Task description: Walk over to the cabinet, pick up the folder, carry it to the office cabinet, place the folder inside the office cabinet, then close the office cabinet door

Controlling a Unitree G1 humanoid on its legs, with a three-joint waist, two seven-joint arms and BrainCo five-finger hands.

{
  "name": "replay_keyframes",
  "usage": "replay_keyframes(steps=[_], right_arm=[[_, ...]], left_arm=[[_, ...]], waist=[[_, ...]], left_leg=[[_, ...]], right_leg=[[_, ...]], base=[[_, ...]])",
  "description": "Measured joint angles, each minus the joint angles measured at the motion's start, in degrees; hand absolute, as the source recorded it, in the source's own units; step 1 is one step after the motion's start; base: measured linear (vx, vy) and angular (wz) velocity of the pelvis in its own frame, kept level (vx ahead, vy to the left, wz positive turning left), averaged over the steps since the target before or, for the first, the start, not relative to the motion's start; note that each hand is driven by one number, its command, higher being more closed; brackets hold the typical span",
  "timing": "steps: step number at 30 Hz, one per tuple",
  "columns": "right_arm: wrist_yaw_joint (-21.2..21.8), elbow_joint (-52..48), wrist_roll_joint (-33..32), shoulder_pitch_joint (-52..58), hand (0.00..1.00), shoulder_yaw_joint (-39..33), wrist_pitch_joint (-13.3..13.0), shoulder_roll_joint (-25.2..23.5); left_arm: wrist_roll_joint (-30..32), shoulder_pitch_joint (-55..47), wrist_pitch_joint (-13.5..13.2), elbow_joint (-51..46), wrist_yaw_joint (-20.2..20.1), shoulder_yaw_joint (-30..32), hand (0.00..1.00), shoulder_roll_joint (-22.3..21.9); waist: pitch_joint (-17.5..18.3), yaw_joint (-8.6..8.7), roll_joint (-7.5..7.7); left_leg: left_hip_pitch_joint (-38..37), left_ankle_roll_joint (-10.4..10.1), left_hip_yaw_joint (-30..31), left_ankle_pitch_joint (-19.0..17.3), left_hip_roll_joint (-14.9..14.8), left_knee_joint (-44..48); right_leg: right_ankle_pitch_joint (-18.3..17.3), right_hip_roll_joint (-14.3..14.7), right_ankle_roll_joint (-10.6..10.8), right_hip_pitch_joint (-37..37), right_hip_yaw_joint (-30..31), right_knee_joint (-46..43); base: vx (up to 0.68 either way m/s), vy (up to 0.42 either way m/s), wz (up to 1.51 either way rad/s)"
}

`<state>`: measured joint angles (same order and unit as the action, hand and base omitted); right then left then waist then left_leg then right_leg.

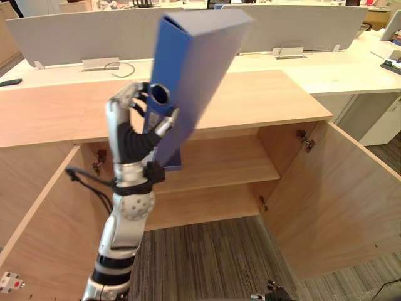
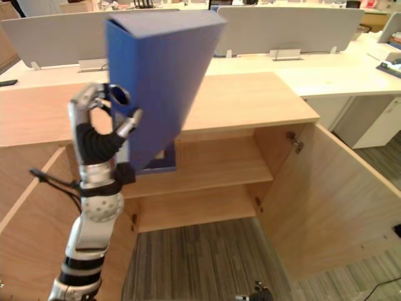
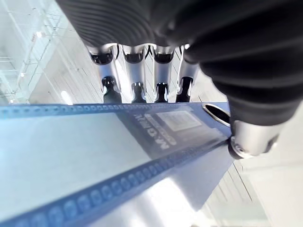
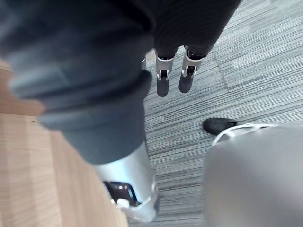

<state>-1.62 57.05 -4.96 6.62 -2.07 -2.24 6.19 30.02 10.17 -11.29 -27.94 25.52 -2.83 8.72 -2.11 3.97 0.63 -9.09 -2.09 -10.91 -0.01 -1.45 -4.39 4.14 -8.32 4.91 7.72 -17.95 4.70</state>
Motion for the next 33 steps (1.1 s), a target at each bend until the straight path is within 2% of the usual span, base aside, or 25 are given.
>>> replay_keyframes(steps=[2,7,10,11,13,15,16,18,22,29,33], right_arm=[[-0.26,-8.78,-2.17,1.52,0.00,0.73,-0.64,-2.00],[-0.68,-28.21,-2.64,3.48,0.00,1.48,-1.82,-4.47],[-0.68,-41.40,-3.32,5.76,0.00,0.99,-2.38,-4.78],[-0.53,-45.31,-4.33,6.25,0.00,0.81,-2.86,-4.77],[1.52,-55.49,-8.81,7.37,0.00,-0.57,-4.62,-4.80],[3.00,-61.03,-12.58,7.75,0.00,-1.33,-6.05,-4.76],[4.96,-64.83,-17.10,7.69,0.00,-1.44,-7.66,-4.72],[6.77,-66.62,-21.06,7.60,0.00,-1.30,-9.06,-4.73],[8.13,-66.63,-26.49,6.88,0.00,0.70,-9.12,-4.70],[9.66,-66.18,-33.18,0.91,0.00,6.62,-8.58,-4.10],[11.31,-63.24,-41.44,-3.52,0.00,9.10,-7.99,-3.95]], left_arm=[[-3.28,-3.41,-0.71,-3.46,-0.23,4.47,1.00,-1.33],[-7.71,-8.85,-1.52,-7.70,-0.22,11.64,1.00,-2.08],[-17.58,-12.01,-2.83,-8.05,-2.22,15.62,1.00,-2.91],[-22.79,-13.08,-3.51,-8.05,-4.03,16.59,1.00,-2.91],[-34.70,-15.51,-5.02,-8.18,-9.04,17.78,1.00,-2.90],[-40.30,-16.79,-5.60,-8.35,-11.80,17.81,1.00,-2.92],[-44.65,-18.03,-5.72,-8.73,-14.28,17.91,1.00,-2.92],[-48.05,-18.46,-5.72,-8.71,-16.42,17.91,1.00,-2.95],[-51.10,-18.40,-5.72,-8.67,-18.34,17.76,1.00,-2.97],[-54.49,-17.00,-5.69,-6.50,-18.73,16.15,1.00,-2.99],[-55.96,-15.05,-5.61,-4.09,-18.76,14.57,1.00,-2.99]], waist=[[0.08,-0.21,-0.11],[0.11,-0.62,-0.14],[0.03,-0.71,-0.02],[0.01,-0.72,0.01],[0.00,-0.78,0.03],[-0.03,-0.89,0.06],[-0.04,-1.00,0.10],[-0.06,-1.04,0.12],[-0.07,-1.16,0.12],[-0.08,-1.63,0.14],[-0.13,-1.81,0.22]], left_leg=[[-0.07,-0.07,-0.33,0.05,-0.08,0.02],[-0.01,-0.12,-0.56,0.10,-0.19,-0.28],[0.08,-0.10,-0.69,0.08,-0.05,-0.43],[0.09,-0.09,-0.70,0.07,-0.02,-0.44],[0.08,-0.04,-0.72,0.01,-0.01,-0.43],[0.07,-0.02,-0.72,-0.02,-0.01,-0.43],[0.04,-0.01,-0.74,-0.04,-0.01,-0.42],[0.05,-0.01,-0.74,-0.04,-0.01,-0.39],[0.06,-0.01,-0.73,-0.04,0.01,-0.34],[0.05,0.01,-0.61,-0.02,0.09,-0.33],[-0.02,0.11,0.12,0.07,0.14,-0.32]], right_leg=[[0.00,0.27,-0.01,-0.11,0.29,-0.05],[-0.02,0.23,-0.02,-0.47,0.53,-0.18],[-0.02,0.18,-0.01,-0.64,0.63,-0.04],[-0.03,0.18,-0.01,-0.66,0.63,-0.03],[-0.06,0.18,-0.02,-0.66,0.64,-0.02],[-0.07,0.18,-0.03,-0.66,0.64,-0.02],[-0.08,0.20,-0.04,-0.65,0.68,-0.02],[-0.09,0.21,-0.05,-0.65,0.70,-0.04],[-0.10,0.21,-0.05,-0.67,0.75,-0.13],[-0.09,0.21,-0.05,-0.62,0.68,-0.12],[-0.10,0.12,-0.06,-0.24,0.00,-0.21]], base=[[-0.02,-0.008,-0.06],[-0.03,-0.013,-0.03],[0.00,0.000,0.00],[0.00,0.000,0.00],[0.00,0.000,0.00],[0.00,0.000,0.00],[-0.03,-0.009,-0.01],[-0.05,-0.012,-0.01],[-0.05,-0.012,-0.01],[0.00,-0.001,0.00],[0.00,0.000,0.08]])
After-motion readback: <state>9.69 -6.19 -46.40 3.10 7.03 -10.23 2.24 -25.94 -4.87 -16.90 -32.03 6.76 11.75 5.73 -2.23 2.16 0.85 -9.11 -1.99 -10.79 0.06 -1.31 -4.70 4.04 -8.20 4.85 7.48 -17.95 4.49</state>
